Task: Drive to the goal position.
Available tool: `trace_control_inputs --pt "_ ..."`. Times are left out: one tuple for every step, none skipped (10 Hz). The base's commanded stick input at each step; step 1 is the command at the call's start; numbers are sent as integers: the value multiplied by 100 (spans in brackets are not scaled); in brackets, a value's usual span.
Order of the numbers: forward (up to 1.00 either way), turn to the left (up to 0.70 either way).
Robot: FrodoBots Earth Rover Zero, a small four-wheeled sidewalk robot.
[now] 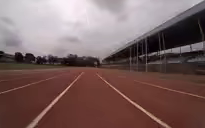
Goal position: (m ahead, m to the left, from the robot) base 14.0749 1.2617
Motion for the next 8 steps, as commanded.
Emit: trace_control_inputs --pt "70 0" --pt "70 0" --pt "70 0" --pt "70 0" --pt "70 0" --pt "70 0" --pt "70 0" --pt "70 0"
